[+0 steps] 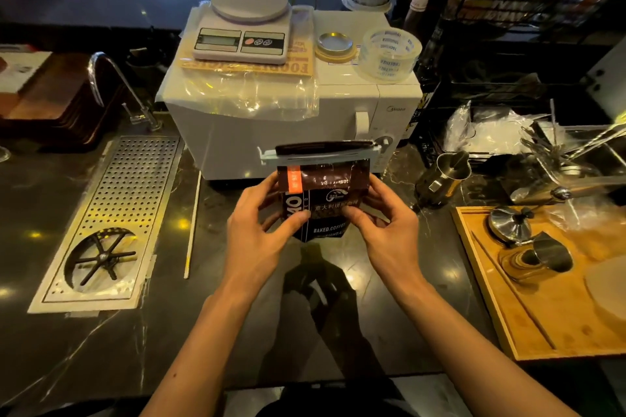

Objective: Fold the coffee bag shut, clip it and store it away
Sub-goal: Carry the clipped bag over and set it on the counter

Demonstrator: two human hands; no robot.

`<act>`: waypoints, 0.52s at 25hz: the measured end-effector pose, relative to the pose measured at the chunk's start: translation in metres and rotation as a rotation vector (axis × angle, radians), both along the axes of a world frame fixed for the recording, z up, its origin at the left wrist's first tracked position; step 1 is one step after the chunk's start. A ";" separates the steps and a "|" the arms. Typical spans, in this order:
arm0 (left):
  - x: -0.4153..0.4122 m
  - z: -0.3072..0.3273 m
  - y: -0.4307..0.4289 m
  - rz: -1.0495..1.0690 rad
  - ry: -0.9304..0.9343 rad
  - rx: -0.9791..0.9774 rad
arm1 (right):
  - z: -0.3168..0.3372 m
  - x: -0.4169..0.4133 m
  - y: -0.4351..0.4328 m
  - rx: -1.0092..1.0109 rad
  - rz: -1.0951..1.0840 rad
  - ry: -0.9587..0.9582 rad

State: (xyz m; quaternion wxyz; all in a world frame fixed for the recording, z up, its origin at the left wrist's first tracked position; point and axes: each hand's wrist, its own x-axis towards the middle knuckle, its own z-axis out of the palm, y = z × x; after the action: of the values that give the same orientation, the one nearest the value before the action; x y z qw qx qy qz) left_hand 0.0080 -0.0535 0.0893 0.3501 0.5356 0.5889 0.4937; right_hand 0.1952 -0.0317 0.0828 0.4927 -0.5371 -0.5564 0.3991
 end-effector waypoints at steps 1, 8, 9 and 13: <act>-0.001 0.004 0.003 -0.016 -0.019 0.012 | 0.006 -0.001 0.000 0.015 -0.023 0.002; 0.023 0.034 0.010 -0.103 -0.121 0.056 | 0.039 0.014 -0.018 0.104 -0.205 -0.013; 0.030 0.039 0.007 -0.125 -0.136 0.067 | 0.042 0.019 -0.025 0.117 -0.234 -0.010; 0.065 0.054 -0.015 -0.194 -0.174 0.120 | 0.056 0.051 -0.059 0.165 -0.324 -0.011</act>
State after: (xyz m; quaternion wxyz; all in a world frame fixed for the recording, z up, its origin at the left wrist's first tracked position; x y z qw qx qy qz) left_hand 0.0733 -0.0685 0.1436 0.4134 0.5650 0.4713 0.5364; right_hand 0.2464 -0.0911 0.1386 0.5899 -0.5798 -0.4959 0.2647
